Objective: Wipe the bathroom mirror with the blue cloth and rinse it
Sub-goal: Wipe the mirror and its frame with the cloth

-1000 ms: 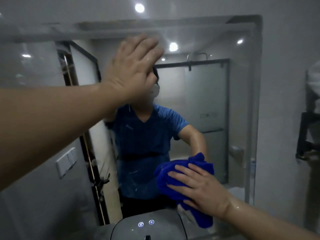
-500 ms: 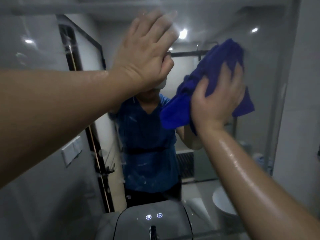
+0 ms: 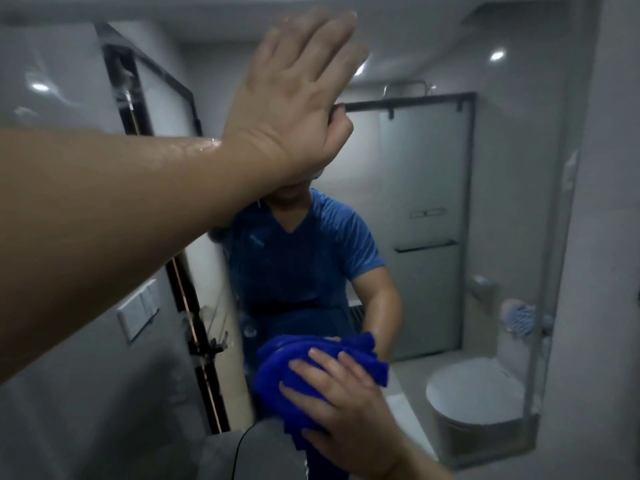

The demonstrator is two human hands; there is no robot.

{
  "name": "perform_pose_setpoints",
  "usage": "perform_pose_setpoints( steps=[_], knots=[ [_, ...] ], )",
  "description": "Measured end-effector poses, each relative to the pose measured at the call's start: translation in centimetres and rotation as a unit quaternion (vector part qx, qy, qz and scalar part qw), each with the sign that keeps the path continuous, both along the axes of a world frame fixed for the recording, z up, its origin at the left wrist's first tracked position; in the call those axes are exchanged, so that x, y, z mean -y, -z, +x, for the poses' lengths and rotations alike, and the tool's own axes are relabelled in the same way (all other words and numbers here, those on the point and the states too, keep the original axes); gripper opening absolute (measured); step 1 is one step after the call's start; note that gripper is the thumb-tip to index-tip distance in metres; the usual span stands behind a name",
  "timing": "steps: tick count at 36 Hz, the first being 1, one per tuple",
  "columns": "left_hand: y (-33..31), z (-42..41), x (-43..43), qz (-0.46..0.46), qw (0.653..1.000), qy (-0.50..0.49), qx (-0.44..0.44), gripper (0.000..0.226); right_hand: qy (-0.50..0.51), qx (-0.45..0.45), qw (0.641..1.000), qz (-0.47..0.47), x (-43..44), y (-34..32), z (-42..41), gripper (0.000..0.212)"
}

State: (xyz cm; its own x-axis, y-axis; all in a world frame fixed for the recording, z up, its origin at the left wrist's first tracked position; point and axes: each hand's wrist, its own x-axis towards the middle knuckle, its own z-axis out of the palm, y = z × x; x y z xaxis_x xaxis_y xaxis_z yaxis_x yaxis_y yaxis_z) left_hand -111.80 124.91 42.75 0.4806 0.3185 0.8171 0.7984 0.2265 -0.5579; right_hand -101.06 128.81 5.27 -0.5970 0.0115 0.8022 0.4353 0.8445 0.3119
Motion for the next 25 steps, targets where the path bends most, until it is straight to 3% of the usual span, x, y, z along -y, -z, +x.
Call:
perform_pose_setpoints(
  steps=[4,6,11,16,19,25],
  knots=[
    [0.0,0.0,-0.2,-0.002,1.000,0.008,0.001,0.063,0.028,-0.101,0.994,-0.007,-4.7,-4.1,7.8,0.071],
    [0.0,-0.1,-0.3,-0.004,1.000,0.013,-0.001,0.063,0.062,-0.199,0.977,-0.035,-7.2,-7.1,11.7,0.064],
    [0.0,-0.1,-0.4,-0.003,1.000,0.005,-0.002,0.059,0.131,-0.495,0.839,-0.185,-11.6,-15.5,18.2,0.051],
    [-0.1,-0.1,-0.6,-0.006,1.000,-0.003,-0.002,0.056,0.065,-0.605,0.767,-0.203,-11.7,-20.4,17.7,0.051],
    [0.1,-0.1,-0.7,-0.008,1.000,0.004,0.001,0.054,0.097,-0.580,0.785,-0.193,-10.5,-18.4,14.4,0.058],
    [0.1,-0.1,-0.6,-0.010,1.000,0.020,0.004,0.053,0.134,-0.321,0.925,-0.154,-5.7,-4.4,9.4,0.070]
  ],
)
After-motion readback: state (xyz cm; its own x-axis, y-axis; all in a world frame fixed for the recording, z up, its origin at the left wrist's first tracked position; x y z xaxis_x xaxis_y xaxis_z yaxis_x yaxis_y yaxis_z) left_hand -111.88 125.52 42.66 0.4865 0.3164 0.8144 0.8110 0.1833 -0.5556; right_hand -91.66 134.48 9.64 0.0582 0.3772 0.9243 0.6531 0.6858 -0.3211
